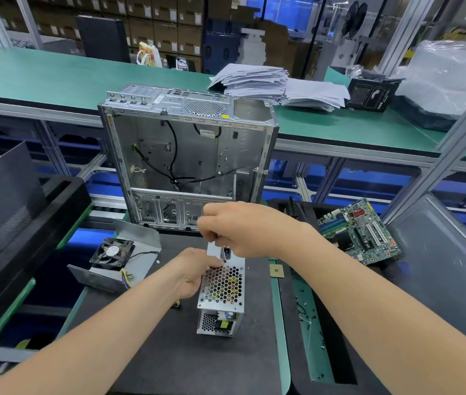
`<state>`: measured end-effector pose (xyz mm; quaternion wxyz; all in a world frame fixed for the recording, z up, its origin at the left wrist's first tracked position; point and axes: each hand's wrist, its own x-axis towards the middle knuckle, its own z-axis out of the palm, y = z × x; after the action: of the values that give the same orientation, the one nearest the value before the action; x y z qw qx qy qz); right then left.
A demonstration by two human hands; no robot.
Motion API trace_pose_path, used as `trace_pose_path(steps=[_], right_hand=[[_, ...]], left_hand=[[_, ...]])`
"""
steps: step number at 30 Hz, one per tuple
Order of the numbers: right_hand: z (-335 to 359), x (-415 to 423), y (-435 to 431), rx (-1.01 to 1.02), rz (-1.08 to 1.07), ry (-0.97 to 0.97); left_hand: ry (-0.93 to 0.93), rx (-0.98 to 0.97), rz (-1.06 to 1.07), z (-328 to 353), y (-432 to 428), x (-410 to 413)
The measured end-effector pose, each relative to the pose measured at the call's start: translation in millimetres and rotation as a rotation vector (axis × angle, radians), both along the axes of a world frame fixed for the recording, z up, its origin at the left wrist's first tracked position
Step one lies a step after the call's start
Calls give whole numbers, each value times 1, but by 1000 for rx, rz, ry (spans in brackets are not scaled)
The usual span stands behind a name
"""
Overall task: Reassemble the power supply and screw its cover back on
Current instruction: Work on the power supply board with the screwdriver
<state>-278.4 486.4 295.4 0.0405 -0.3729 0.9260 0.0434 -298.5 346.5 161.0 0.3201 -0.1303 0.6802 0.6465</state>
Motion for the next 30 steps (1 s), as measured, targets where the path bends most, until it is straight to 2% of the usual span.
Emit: trace_pose_path(steps=[4, 8, 10, 13, 16, 18, 21, 24, 27, 30], right_hand=[[-2, -7, 3, -134, -270, 43], [-15, -18, 13, -265, -679, 52], [-17, -19, 16, -248, -805, 82], [-18, -16, 19, -216, -718, 126], [-14, -8, 21, -284, -359, 44], [-8, -3, 20, -228, -104, 9], [-6, -1, 15, -138, 67, 59], [-4, -3, 8, -112, 39, 11], [-3, -8, 7, -150, -154, 9], [-11, -13, 8, -165, -374, 118]], left_hand=[[-19, 21, -6, 1, -2, 1], [-34, 51, 17, -1, -2, 0], [-40, 56, 29, 0, -2, 0], [-43, 59, 26, 0, -1, 0], [-29, 58, 12, 2, -1, 1], [-11, 41, -3, 1, -1, 2], [7, 2, -17, -1, 0, 0], [3, -19, -14, -2, 0, -1], [-11, -2, -10, -2, 0, -2], [-20, 23, 10, -3, -1, -2]])
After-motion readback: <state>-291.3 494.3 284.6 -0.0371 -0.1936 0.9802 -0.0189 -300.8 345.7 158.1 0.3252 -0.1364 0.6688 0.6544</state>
